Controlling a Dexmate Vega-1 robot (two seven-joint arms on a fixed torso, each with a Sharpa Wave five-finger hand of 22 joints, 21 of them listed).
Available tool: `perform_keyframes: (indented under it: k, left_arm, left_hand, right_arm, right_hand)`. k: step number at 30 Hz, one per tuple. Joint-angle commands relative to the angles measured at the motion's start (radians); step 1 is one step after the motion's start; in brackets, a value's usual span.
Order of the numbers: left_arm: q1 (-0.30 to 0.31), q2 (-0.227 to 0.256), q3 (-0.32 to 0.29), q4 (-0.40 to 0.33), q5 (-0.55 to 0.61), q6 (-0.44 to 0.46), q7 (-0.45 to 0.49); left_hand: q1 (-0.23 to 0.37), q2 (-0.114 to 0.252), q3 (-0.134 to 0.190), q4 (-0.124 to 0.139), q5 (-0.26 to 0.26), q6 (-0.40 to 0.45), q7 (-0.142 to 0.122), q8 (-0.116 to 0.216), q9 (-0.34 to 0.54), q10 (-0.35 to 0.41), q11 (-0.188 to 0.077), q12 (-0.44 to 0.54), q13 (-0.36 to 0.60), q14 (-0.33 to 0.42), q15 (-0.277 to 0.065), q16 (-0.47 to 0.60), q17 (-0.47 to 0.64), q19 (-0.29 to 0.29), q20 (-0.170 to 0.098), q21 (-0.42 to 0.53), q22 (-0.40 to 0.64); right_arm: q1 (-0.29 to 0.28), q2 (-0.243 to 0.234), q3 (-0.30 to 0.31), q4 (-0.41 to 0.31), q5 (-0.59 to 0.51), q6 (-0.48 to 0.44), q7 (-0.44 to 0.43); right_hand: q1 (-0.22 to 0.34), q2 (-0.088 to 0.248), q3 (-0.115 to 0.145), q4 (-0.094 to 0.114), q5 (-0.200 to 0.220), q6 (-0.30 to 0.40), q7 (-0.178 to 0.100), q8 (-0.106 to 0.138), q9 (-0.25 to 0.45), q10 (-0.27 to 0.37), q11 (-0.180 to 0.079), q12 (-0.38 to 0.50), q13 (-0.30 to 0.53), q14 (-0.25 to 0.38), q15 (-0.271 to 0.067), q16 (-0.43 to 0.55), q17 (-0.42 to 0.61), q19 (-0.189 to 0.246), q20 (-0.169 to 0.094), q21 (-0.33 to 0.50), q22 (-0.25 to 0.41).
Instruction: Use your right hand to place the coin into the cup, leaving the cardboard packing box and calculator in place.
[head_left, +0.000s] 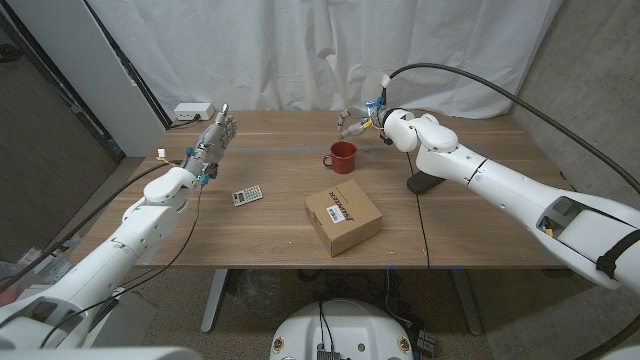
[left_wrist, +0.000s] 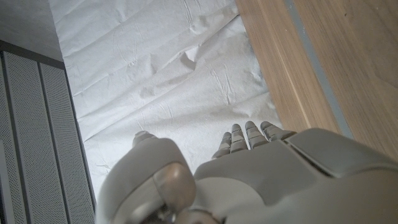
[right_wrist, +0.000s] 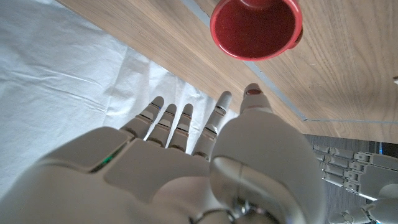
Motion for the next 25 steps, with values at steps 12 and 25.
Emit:
perform_keyframes:
  k: [12, 25]
  left_arm:
    - [-0.01, 0.013, 0.002, 0.021, -0.005, -0.004, -0.047]
    - [-0.017, 0.023, 0.004, 0.031, -0.01, -0.009, -0.082]
  left_hand:
    - [0.007, 0.008, -0.01, -0.002, -0.001, 0.0, -0.002, 0.005, 0.004, 0.002, 0.001, 0.003, 0.005, 0.001, -0.004, 0.0, 0.004, -0.011, -0.001, 0.007, 0.004]
    - [0.008, 0.009, -0.012, -0.002, -0.001, 0.0, -0.002, 0.005, 0.004, 0.003, 0.0, 0.003, 0.005, 0.0, -0.004, 0.0, 0.004, -0.013, 0.0, 0.007, 0.004]
  right_arm:
    - [-0.057, -0.007, 0.05, -0.11, -0.029, -0.079, -0.066]
    - [-0.075, -0.013, 0.051, -0.167, -0.064, -0.129, -0.056]
  right_hand:
    - [-0.022, 0.011, -0.001, 0.013, -0.01, 0.007, -0.004, -0.008, -0.006, 0.015, 0.006, 0.004, -0.001, 0.0, -0.001, 0.002, -0.002, 0.001, 0.003, 0.001, 0.002]
    - [-0.03, 0.014, -0.001, 0.015, -0.014, 0.007, -0.005, -0.013, -0.014, 0.014, 0.005, 0.004, -0.001, 0.001, -0.003, 0.002, -0.003, 0.001, 0.005, 0.001, 0.002]
